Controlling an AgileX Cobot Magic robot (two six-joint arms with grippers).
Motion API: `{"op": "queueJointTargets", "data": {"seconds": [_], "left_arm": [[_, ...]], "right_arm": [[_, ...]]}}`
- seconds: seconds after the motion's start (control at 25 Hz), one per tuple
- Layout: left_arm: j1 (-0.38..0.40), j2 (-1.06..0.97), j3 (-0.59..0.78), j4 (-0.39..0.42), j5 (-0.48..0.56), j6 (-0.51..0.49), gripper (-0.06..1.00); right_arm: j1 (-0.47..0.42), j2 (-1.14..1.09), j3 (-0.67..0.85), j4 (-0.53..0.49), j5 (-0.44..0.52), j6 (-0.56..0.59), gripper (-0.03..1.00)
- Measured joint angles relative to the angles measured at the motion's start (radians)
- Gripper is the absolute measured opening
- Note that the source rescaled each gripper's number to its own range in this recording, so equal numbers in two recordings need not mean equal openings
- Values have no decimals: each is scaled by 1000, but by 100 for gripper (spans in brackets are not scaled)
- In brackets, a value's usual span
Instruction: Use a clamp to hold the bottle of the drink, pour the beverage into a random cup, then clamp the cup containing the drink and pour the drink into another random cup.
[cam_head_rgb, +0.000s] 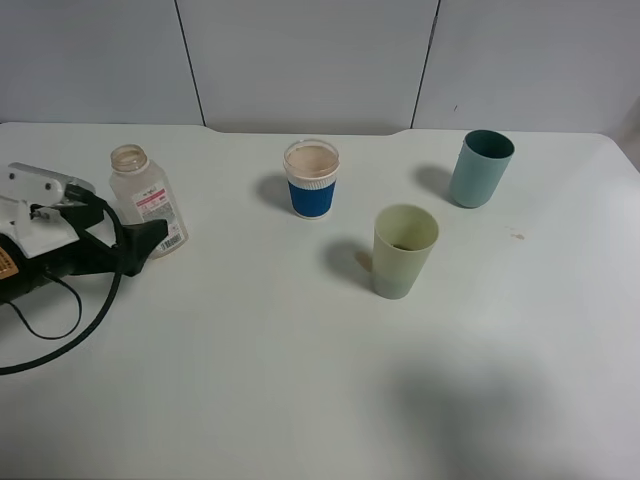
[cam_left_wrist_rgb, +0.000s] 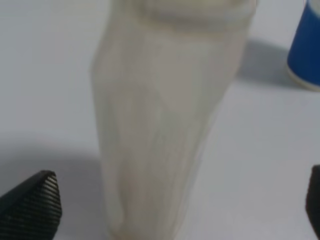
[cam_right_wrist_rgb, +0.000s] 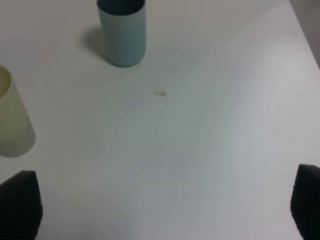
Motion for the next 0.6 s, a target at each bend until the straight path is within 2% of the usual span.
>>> {"op": "queueJointTargets", "data": {"seconds": [0.12,0.2,0.4,0.6], "left_arm": [[0,-151,47,-42,36,-29,100],[0,-263,63,-59,85,-87,100],[0,-589,66,-93,241,-191,100],[0,-861,66,-201,426,-224,100]], "right_arm": [[0,0,0,0,0,0,100],[0,0,0,0,0,0,100],[0,0,0,0,0,0,100],[0,0,0,0,0,0,100]]}}
